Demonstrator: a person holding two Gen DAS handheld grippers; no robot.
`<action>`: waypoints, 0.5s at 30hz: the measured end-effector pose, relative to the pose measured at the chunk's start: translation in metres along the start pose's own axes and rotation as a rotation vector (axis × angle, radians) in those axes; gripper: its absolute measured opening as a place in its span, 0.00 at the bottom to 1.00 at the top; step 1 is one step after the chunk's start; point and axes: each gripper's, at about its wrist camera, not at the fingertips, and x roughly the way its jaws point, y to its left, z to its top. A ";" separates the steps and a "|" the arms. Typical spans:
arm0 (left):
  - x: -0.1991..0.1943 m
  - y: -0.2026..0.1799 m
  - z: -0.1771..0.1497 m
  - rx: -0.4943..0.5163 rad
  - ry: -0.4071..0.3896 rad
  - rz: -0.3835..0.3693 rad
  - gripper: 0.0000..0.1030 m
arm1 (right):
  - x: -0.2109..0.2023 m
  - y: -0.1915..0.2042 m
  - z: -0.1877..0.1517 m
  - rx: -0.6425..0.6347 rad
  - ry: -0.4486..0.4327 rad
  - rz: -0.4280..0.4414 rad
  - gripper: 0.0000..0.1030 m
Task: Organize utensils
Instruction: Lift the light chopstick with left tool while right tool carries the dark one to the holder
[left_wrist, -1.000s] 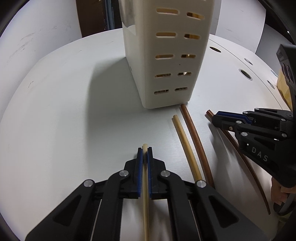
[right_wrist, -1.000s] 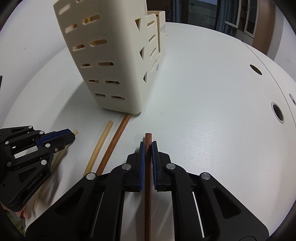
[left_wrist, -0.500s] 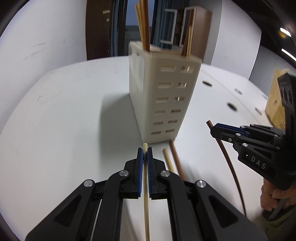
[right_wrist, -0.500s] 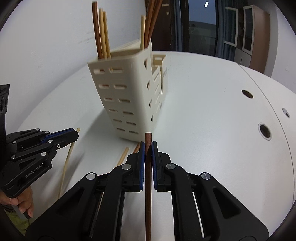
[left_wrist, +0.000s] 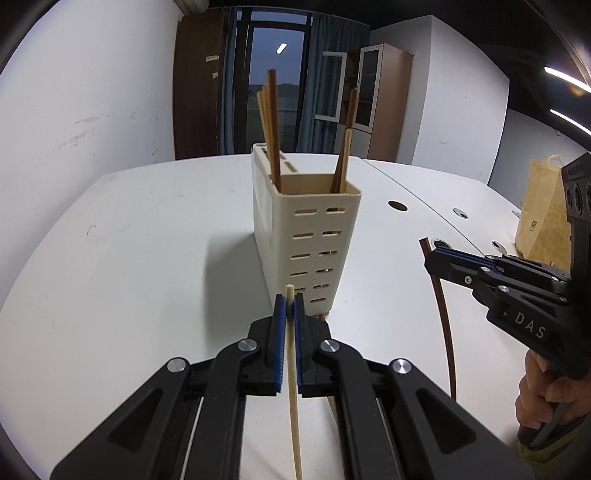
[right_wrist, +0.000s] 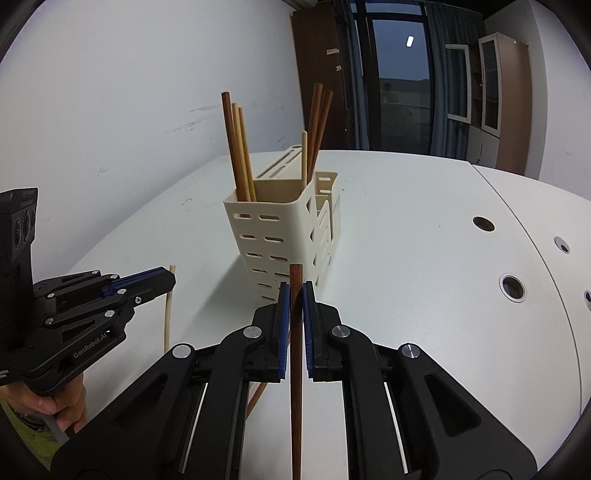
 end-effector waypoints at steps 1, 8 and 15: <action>-0.002 -0.001 0.001 0.005 -0.006 0.002 0.04 | -0.002 0.000 0.000 -0.003 -0.005 0.002 0.06; -0.014 -0.012 0.012 0.032 -0.043 0.012 0.04 | -0.014 0.005 0.007 -0.012 -0.039 0.009 0.06; -0.025 -0.015 0.027 0.044 -0.089 0.011 0.04 | -0.021 0.008 0.023 -0.031 -0.076 0.001 0.06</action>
